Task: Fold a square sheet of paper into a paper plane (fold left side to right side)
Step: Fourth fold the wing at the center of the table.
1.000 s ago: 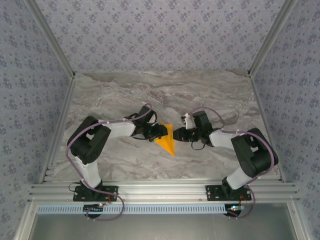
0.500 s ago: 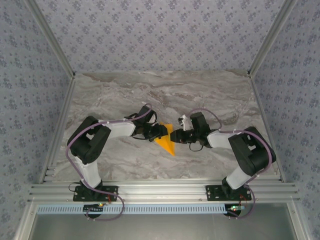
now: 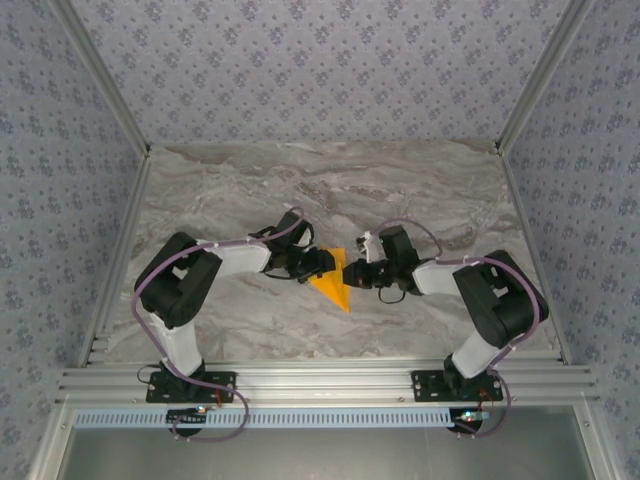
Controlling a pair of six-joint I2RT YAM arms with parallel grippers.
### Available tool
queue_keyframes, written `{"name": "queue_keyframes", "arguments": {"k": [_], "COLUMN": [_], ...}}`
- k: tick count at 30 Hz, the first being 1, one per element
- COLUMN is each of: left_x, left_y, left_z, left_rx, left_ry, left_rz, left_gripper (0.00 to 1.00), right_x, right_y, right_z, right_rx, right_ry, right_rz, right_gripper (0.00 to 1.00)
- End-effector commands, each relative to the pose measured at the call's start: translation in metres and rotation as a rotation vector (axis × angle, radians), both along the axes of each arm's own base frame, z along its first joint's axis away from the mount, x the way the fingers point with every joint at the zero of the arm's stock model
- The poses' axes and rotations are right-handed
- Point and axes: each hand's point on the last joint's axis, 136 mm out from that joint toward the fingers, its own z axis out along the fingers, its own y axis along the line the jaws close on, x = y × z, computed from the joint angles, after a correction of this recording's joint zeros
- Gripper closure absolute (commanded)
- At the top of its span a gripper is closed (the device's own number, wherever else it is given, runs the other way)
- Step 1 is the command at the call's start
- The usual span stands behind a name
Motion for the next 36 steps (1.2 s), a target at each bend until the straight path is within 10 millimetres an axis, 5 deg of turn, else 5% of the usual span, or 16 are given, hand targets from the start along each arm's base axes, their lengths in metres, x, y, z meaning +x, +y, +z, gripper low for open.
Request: {"name": "queue_keyframes", "arguments": {"k": [1, 16, 36], "left_x": [-0.005, -0.004, -0.004], "left_y": [0.001, 0.001, 0.000], "left_z": [-0.003, -0.005, -0.002], "left_rx": [0.022, 0.024, 0.020], "left_ry": [0.003, 0.004, 0.002], "left_rz": [-0.018, -0.018, -0.014], "left_gripper": [0.50, 0.50, 0.50], "right_x": [0.002, -0.012, -0.033], "right_y": [0.001, -0.006, -0.001], "right_z": [-0.001, 0.004, -0.019], "right_rx": [0.000, -0.088, -0.276], "right_ry": [0.014, -0.042, -0.057], "right_rz": [0.023, 0.031, 0.069], "right_gripper": [0.92, 0.65, 0.62]}}
